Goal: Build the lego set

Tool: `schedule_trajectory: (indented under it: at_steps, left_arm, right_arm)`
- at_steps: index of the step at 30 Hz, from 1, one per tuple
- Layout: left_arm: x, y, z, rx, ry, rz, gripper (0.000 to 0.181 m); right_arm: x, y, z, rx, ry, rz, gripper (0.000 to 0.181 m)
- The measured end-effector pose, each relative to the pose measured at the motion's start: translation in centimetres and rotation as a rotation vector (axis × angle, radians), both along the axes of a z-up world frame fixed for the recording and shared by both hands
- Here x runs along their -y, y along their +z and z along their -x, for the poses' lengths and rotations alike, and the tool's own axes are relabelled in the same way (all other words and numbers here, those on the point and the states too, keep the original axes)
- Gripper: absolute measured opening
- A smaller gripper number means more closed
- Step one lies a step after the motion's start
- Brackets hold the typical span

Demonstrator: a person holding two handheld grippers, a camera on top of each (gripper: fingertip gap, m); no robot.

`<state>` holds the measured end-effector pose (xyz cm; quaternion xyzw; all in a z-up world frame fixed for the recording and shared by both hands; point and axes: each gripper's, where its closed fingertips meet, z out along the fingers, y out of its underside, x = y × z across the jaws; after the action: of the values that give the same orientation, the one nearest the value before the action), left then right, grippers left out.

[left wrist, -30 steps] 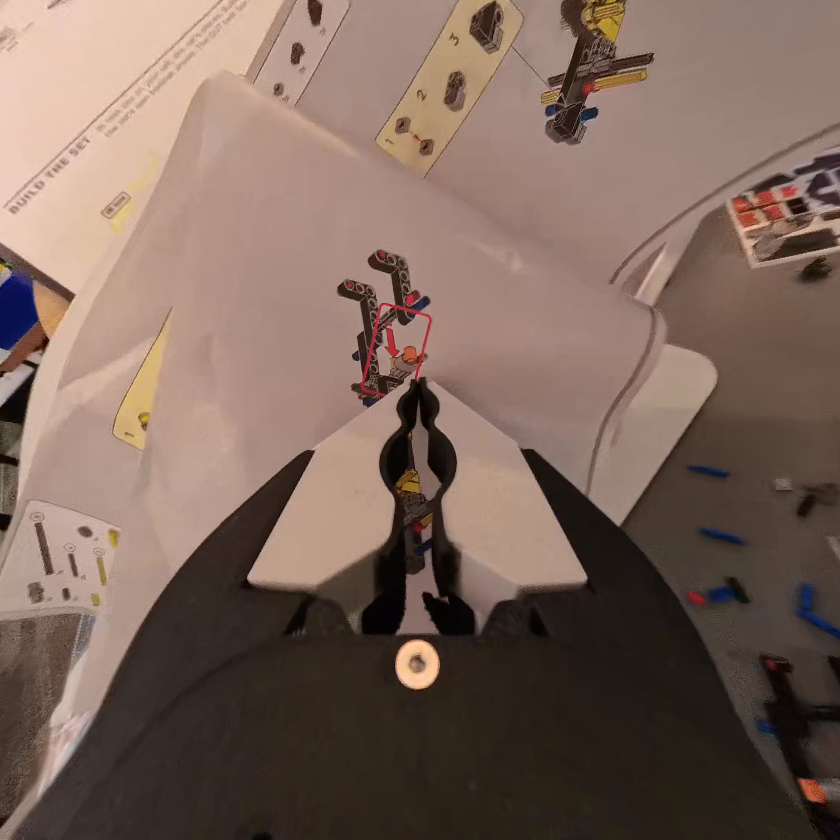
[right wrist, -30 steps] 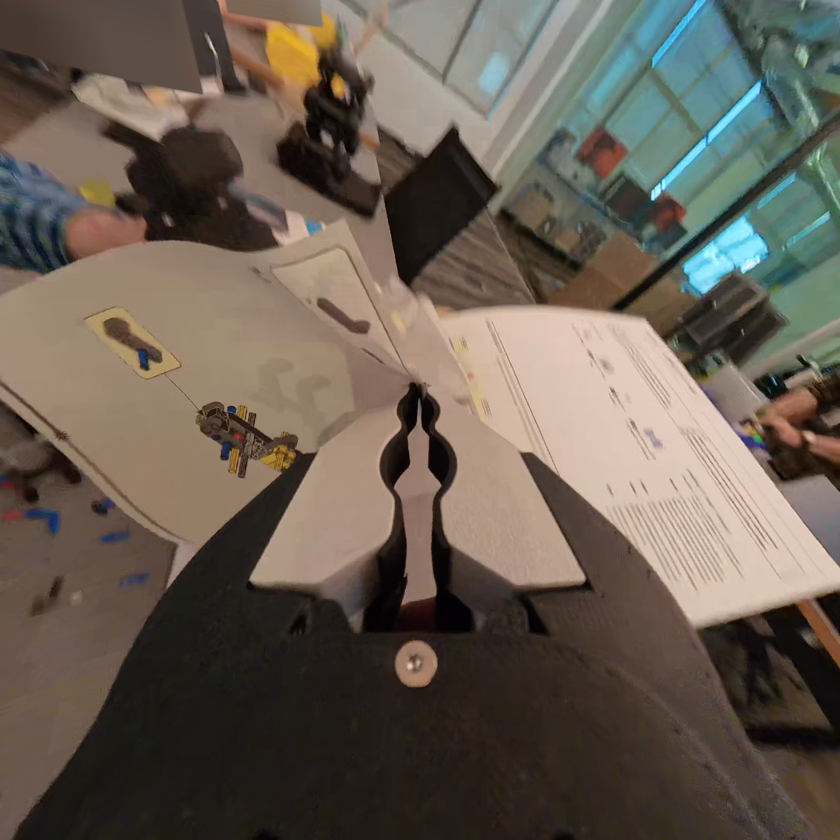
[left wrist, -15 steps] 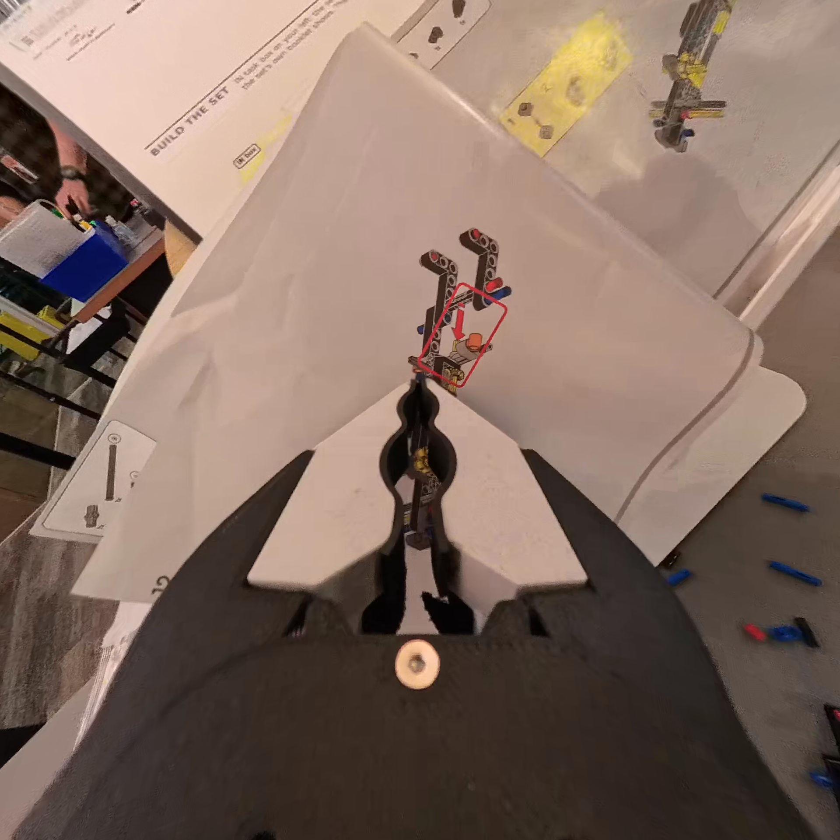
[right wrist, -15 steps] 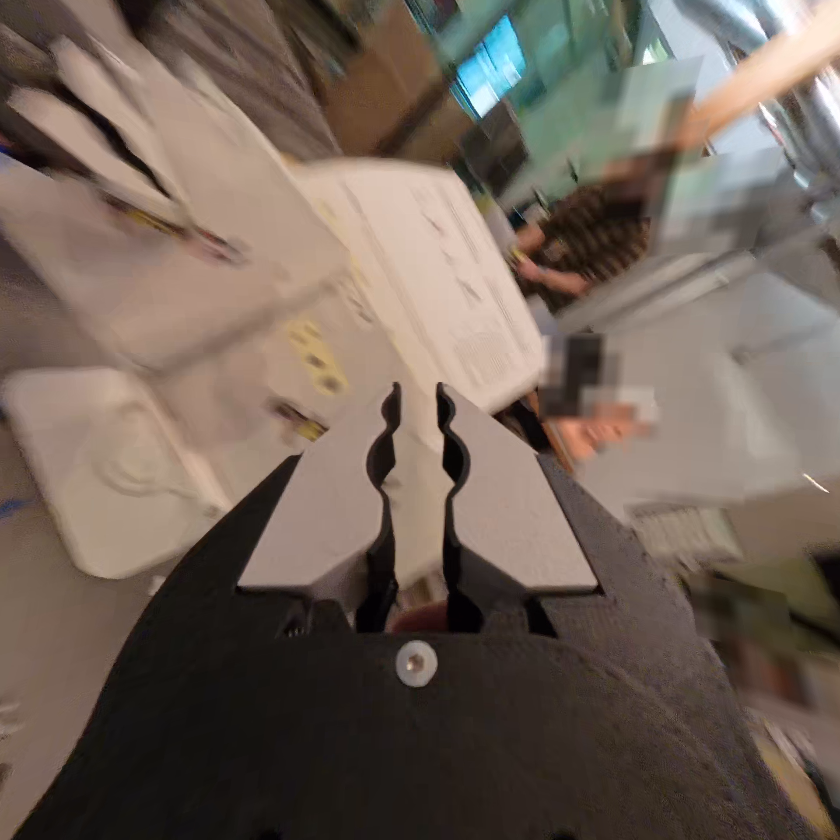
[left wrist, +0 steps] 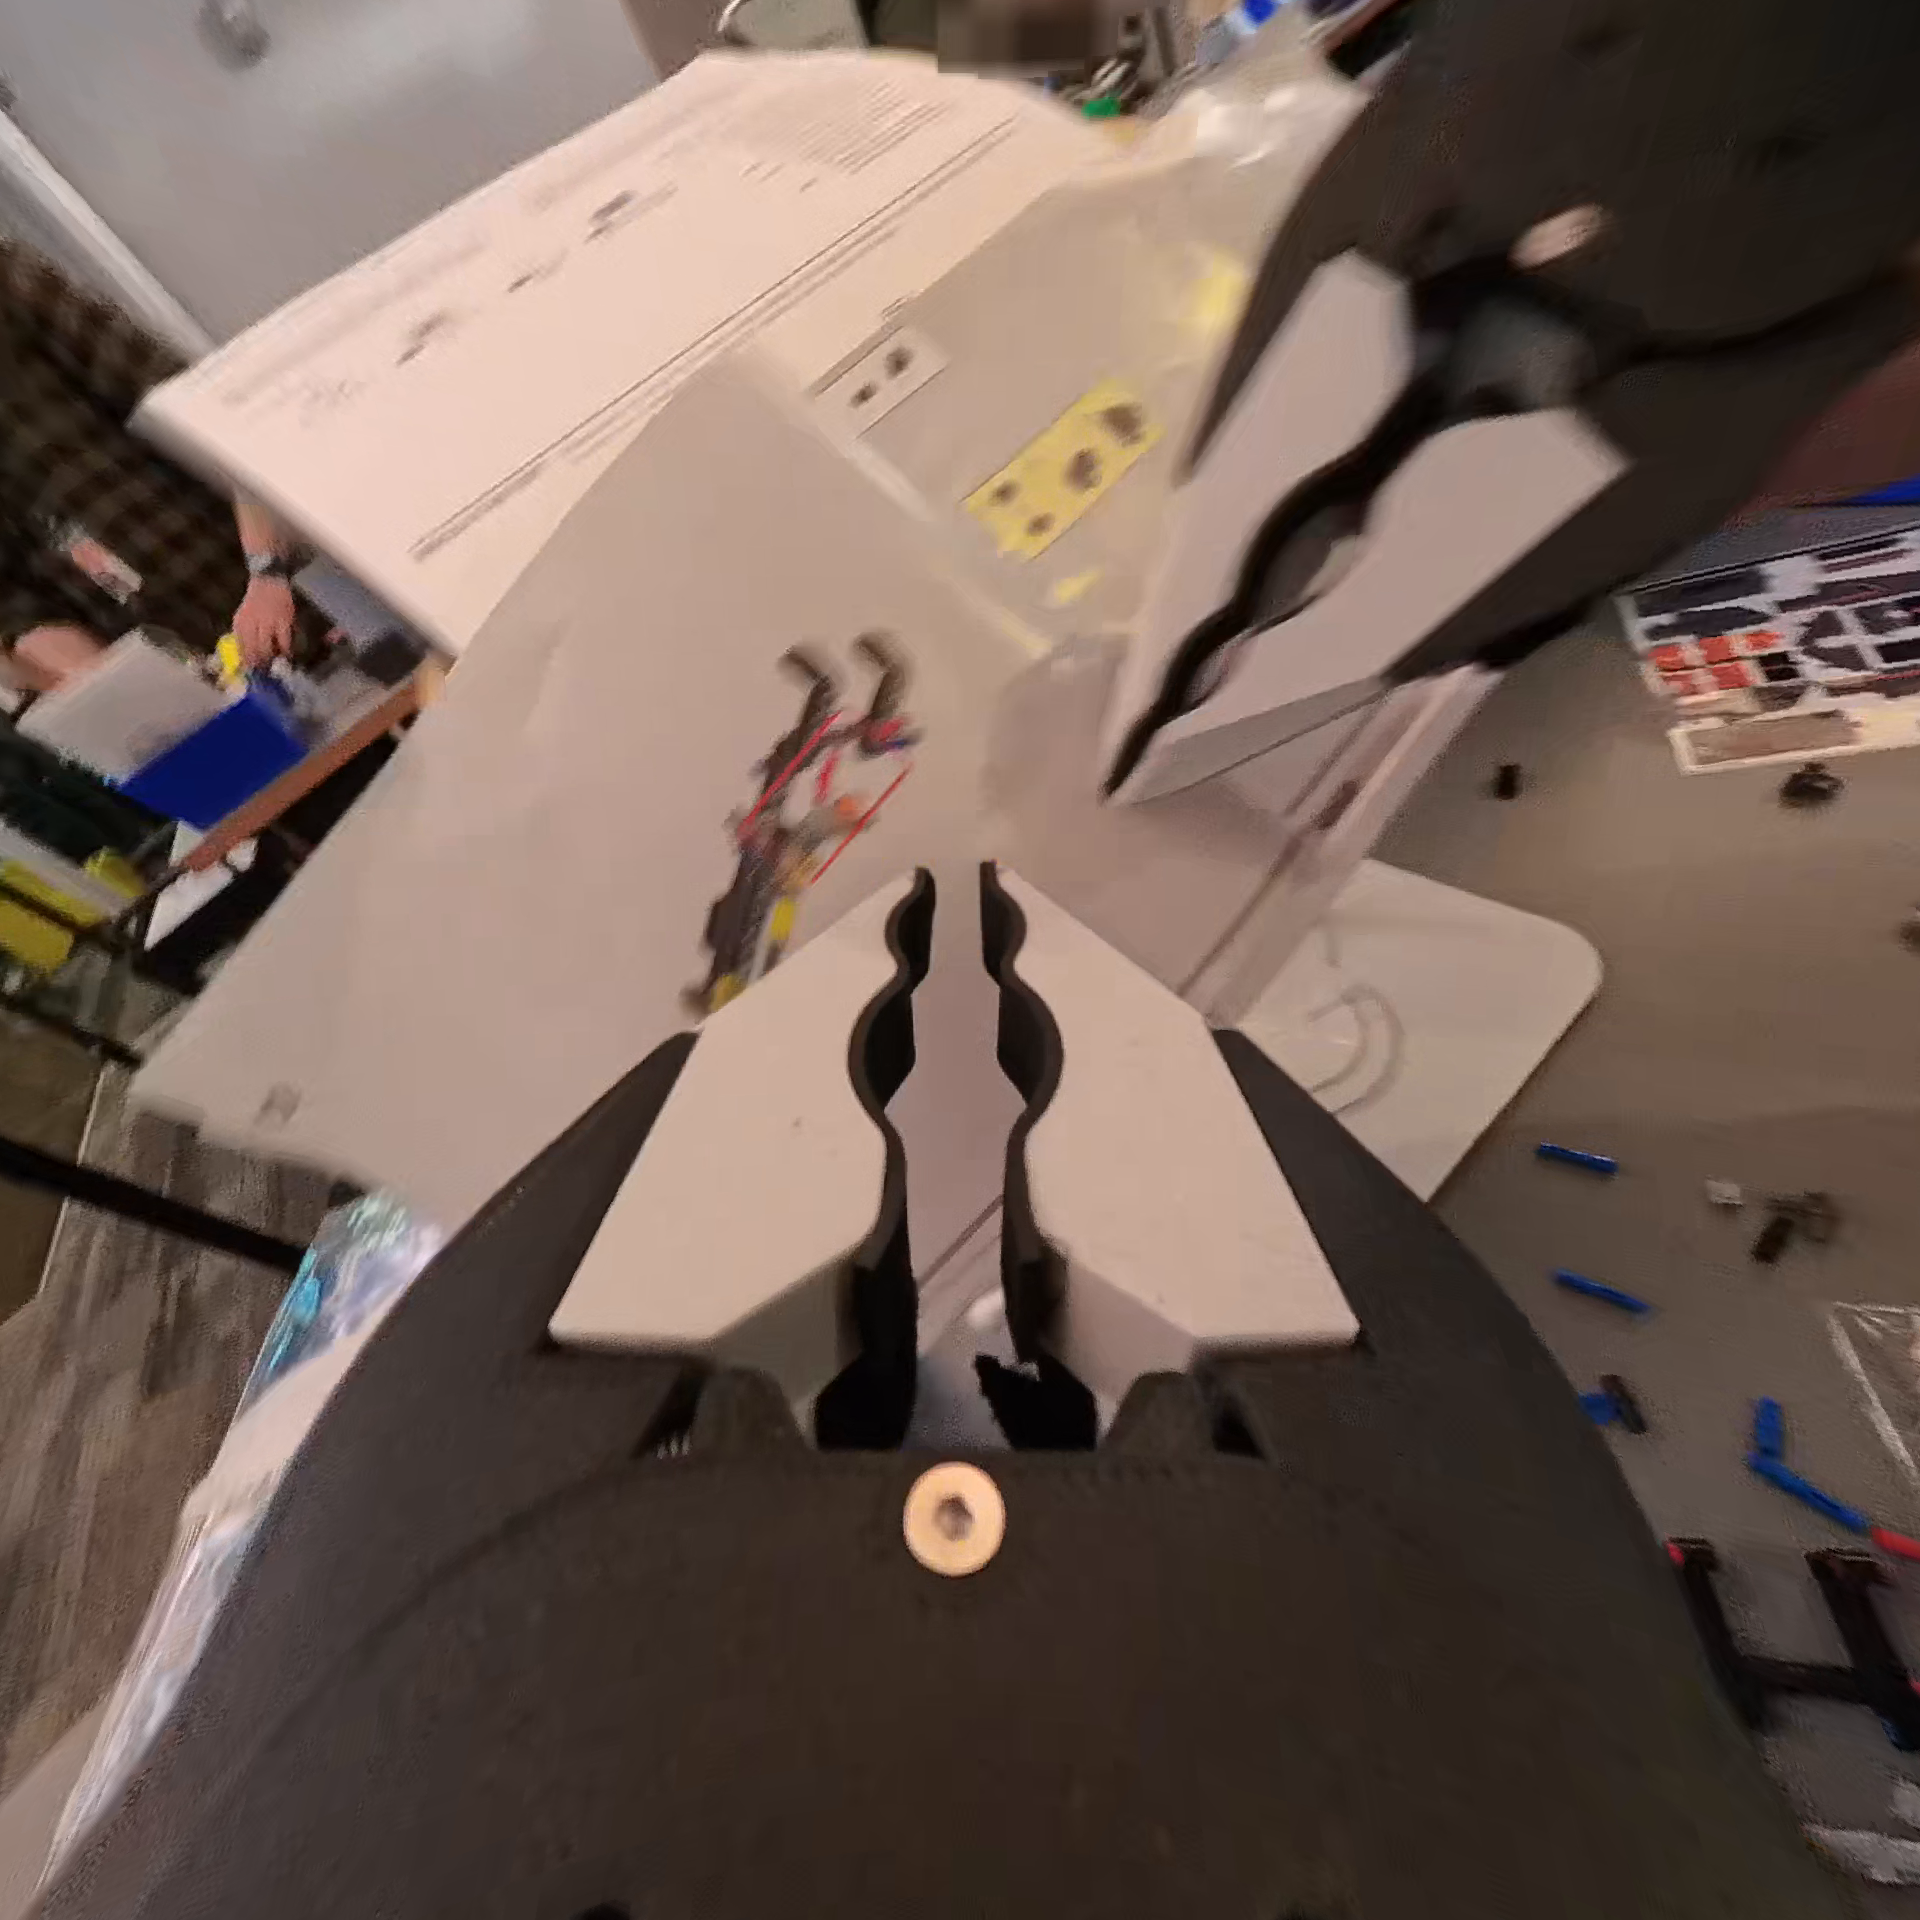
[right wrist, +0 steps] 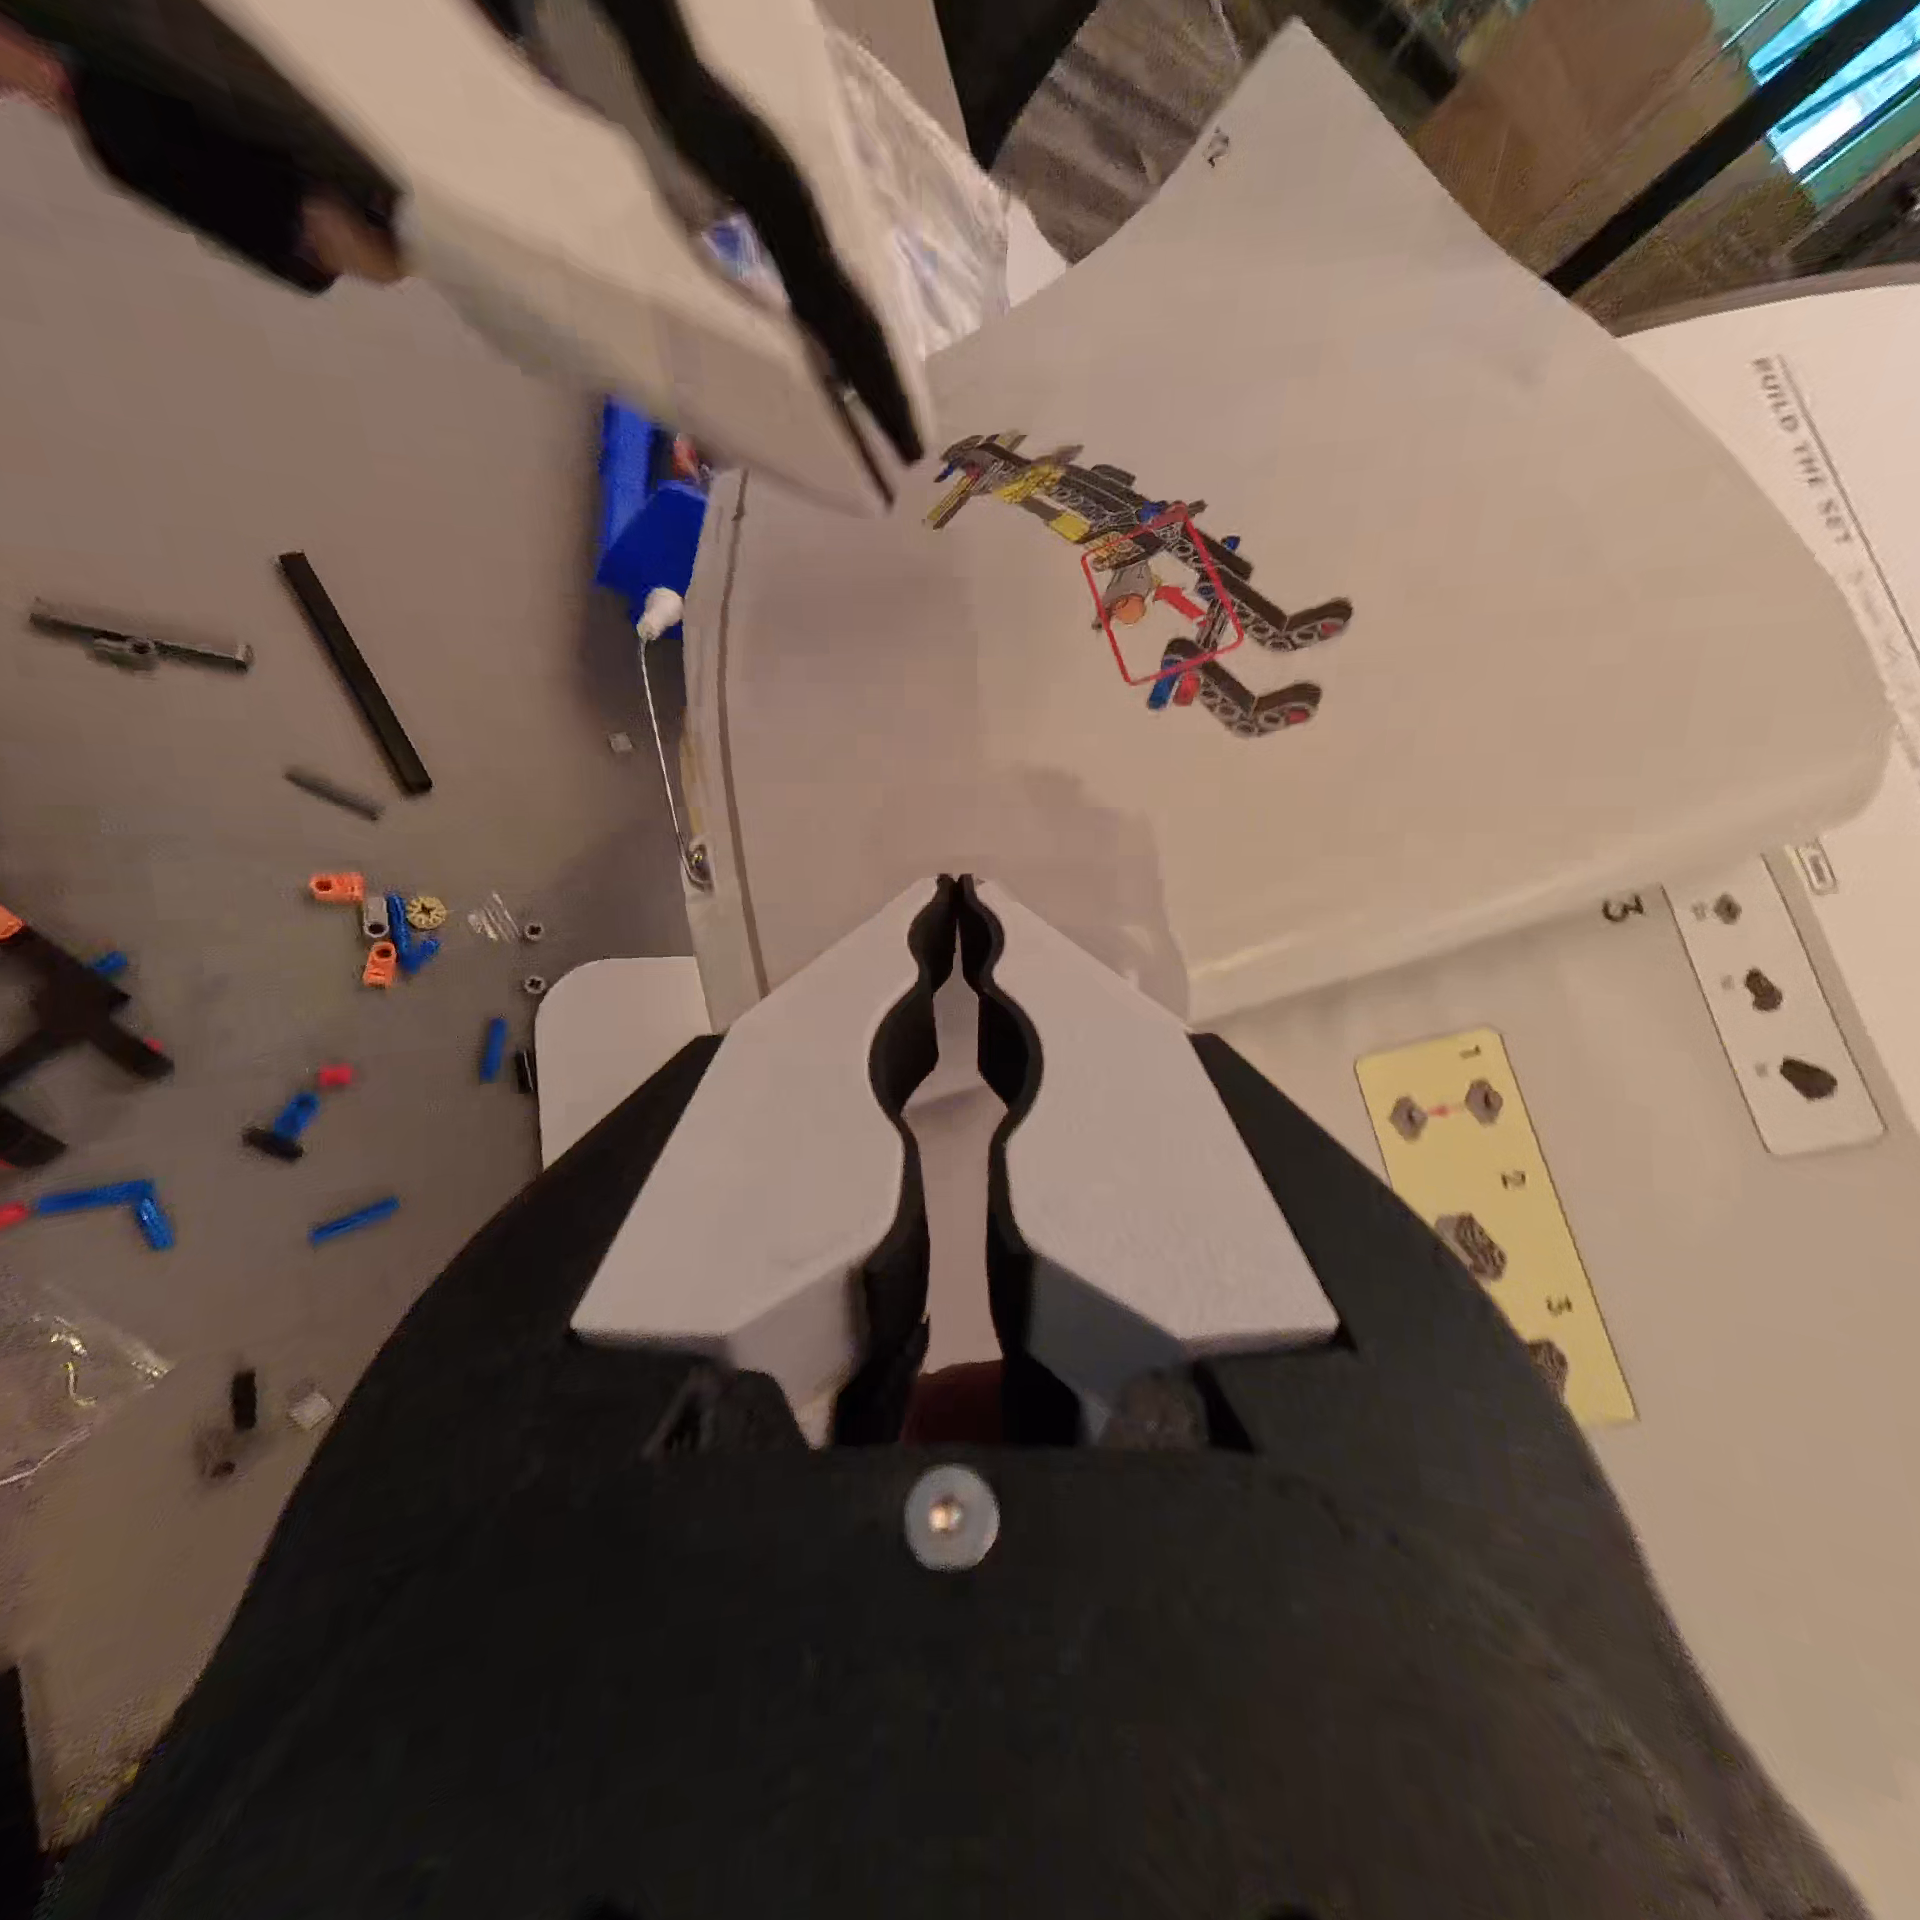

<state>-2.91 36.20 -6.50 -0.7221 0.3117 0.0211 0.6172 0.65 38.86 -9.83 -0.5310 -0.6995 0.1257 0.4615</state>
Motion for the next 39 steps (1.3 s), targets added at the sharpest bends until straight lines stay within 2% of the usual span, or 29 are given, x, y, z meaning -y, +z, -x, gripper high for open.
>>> schedule_trajectory:
  at_steps: [2,4,7,10,17,19,23,26,28,32,39]
  left_arm:
    - [0.2,-0.5,-2.4,-0.060,-0.040,-0.016,0.005]
    - [-0.8,-2.1,-3.2,-0.146,-0.019,0.001,0.004]
    - [-1.9,-4.1,-3.7,-0.113,-0.018,0.045,0.000]
    - [-2.5,-5.7,-3.4,-0.104,0.003,0.073,0.000]
    - [-2.7,-6.3,-2.7,-0.063,0.027,0.087,0.000]
    - [-2.6,-6.4,-2.5,-0.054,0.038,0.092,0.000]
    - [-2.3,-5.8,-2.7,-0.058,0.040,0.073,0.000]
    - [-1.6,-3.8,-4.5,-0.079,-0.009,0.000,0.000]
    - [-1.7,-3.4,-6.0,-0.115,-0.040,-0.005,0.000]
    - [-3.3,-5.2,-6.7,-0.163,-0.029,0.063,0.000]
    - [-3.5,-5.4,-6.4,-0.107,-0.025,0.070,0.000]
  right_arm:
    - [-0.3,-0.7,0.7,0.046,-0.005,-0.015,0.000]
    - [-0.5,-1.5,1.1,0.074,-0.013,0.011,0.000]
    - [0.0,-1.8,1.1,0.073,0.011,0.110,0.000]
    - [-0.2,-0.6,0.5,0.025,0.008,0.160,0.000]
    - [-4.4,4.5,0.5,-0.017,-0.077,-0.108,0.000]
    - [-5.7,4.5,0.9,0.033,-0.089,-0.138,0.000]
    - [-6.3,3.4,1.7,0.077,-0.070,-0.127,0.000]
    - [-6.0,3.1,2.0,0.063,-0.059,-0.105,0.000]
    - [-5.9,3.0,2.0,0.043,-0.055,-0.078,0.000]
    - [-5.8,3.1,2.0,0.023,-0.046,-0.028,0.000]
    - [-6.1,5.4,1.7,-0.055,-0.033,-0.015,0.000]
